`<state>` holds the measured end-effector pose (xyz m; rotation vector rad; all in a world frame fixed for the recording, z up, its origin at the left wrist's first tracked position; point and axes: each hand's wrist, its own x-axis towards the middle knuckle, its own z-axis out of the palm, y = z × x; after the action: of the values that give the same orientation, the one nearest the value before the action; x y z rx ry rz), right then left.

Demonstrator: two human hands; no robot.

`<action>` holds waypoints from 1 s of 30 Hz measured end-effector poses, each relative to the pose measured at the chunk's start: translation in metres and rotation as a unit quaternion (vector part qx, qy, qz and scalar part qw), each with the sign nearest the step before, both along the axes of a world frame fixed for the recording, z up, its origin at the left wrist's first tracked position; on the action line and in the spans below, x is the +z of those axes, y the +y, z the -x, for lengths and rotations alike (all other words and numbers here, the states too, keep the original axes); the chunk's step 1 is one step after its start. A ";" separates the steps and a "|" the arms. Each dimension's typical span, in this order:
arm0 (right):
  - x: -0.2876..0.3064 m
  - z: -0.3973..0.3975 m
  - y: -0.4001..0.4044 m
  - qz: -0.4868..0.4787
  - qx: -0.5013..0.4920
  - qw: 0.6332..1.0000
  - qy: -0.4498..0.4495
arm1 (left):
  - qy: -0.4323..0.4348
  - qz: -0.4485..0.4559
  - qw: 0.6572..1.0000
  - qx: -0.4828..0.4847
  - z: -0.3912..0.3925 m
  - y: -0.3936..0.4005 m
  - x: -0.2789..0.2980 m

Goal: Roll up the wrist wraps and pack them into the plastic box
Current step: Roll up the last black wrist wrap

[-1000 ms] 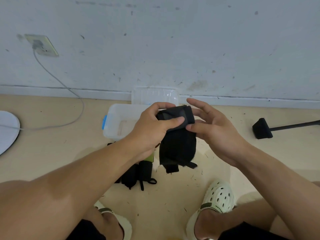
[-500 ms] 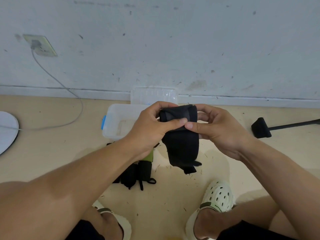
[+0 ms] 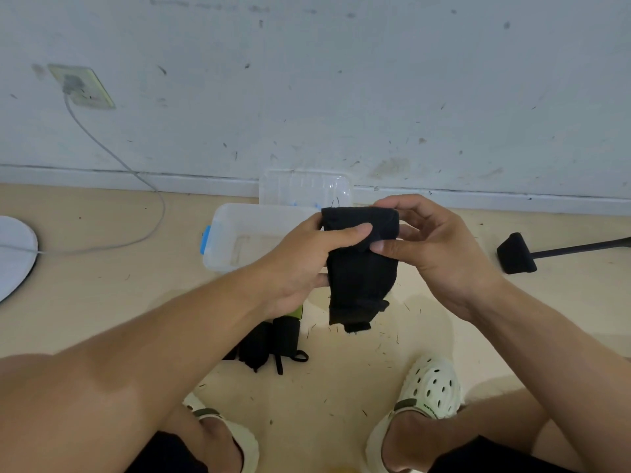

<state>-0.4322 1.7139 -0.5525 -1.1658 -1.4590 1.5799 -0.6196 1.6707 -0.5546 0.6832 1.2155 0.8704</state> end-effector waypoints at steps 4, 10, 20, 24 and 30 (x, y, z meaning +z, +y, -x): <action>0.000 0.001 0.001 0.003 -0.004 1.000 0.012 | -0.053 0.009 0.998 0.012 0.001 0.000 0.002; -0.001 0.000 -0.002 0.012 0.000 1.000 0.003 | -0.042 0.003 0.998 0.046 0.001 0.001 0.001; 0.003 -0.002 0.000 0.103 0.066 0.992 0.007 | -0.010 -0.063 0.996 0.067 0.005 0.002 0.002; 0.001 0.000 -0.002 0.071 0.074 0.995 -0.018 | 0.006 -0.071 0.995 0.069 0.005 0.002 0.001; -0.001 -0.001 -0.001 0.032 0.028 0.999 0.003 | -0.020 -0.008 1.000 0.017 0.000 0.001 0.003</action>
<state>-0.4315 1.7124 -0.5536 -1.1633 -1.4582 1.6778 -0.6193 1.6719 -0.5514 0.6570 1.1875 0.9193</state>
